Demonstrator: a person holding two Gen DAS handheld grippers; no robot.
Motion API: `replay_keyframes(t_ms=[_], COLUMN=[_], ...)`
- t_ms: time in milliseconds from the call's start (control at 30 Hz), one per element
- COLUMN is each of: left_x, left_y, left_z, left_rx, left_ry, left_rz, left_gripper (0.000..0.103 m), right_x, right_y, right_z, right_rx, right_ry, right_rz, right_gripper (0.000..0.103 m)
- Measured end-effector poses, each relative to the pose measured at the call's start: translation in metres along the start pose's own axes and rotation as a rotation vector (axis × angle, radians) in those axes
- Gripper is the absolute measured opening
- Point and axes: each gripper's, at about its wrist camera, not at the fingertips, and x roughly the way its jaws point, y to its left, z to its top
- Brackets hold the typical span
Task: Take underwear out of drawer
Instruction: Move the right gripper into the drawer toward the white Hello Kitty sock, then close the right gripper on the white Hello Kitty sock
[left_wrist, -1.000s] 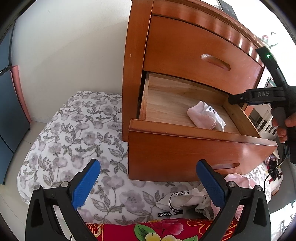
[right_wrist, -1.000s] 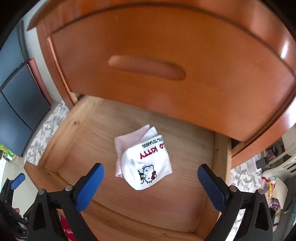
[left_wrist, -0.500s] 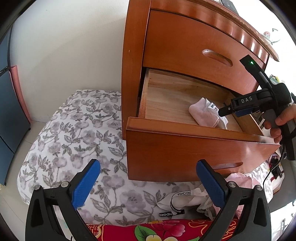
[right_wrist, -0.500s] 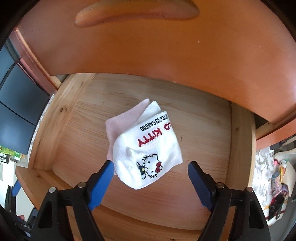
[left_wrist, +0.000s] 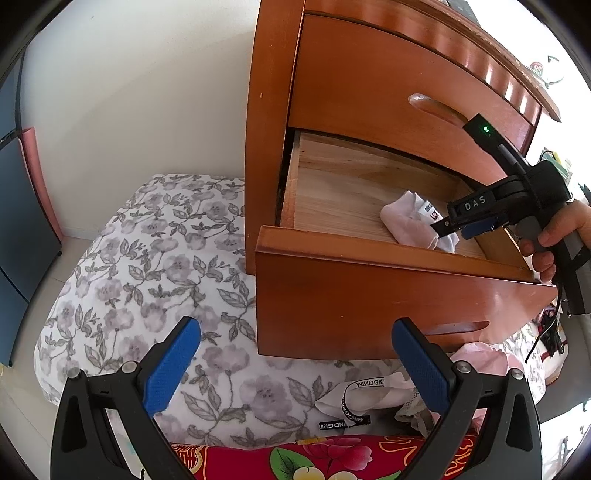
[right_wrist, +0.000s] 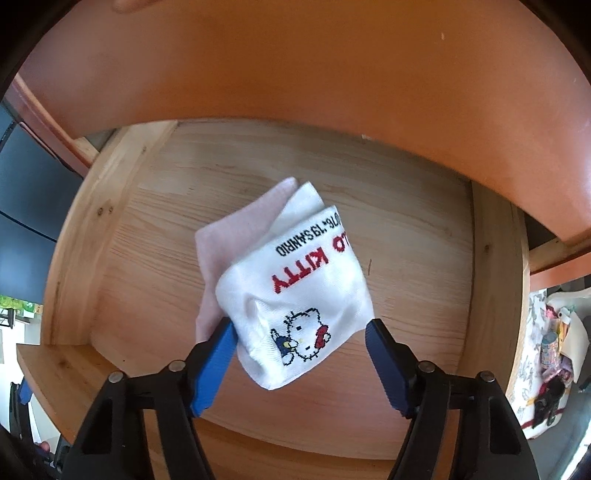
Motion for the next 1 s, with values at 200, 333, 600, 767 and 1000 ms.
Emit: replay_keyframes(t_ms=[200, 333, 600, 767, 1000], left_x=[0.001, 0.002, 0.003, 0.002, -0.001], left_y=[0.002, 0.004, 0.005, 0.002, 0.005], left_z=[0.000, 0.000, 0.000, 0.000, 0.001], left_rx=[-0.012, -0.014, -0.022, -0.016, -0.025], left_ry=[0.001, 0.005, 0.010, 0.011, 0.004], left_rz=[0.001, -0.002, 0.001, -0.002, 0.003], left_gripper=[0.103, 0.103, 0.103, 0.103, 0.103], right_x=[0.003, 0.003, -0.002, 0.002, -0.011], right_y=[-0.005, -0.011, -0.011, -0.006, 0.003], right_z=[-0.001, 0.000, 0.000, 0.000, -0.005], right_rx=[0.015, 0.023, 0.019, 0.010, -0.024], right_ry=[0.009, 0.009, -0.015, -0.018, -0.075], right_rz=[-0.016, -0.012, 0.029, 0.048, 0.039], right_gripper=[0.072, 0.070, 0.040, 0.024, 0.010])
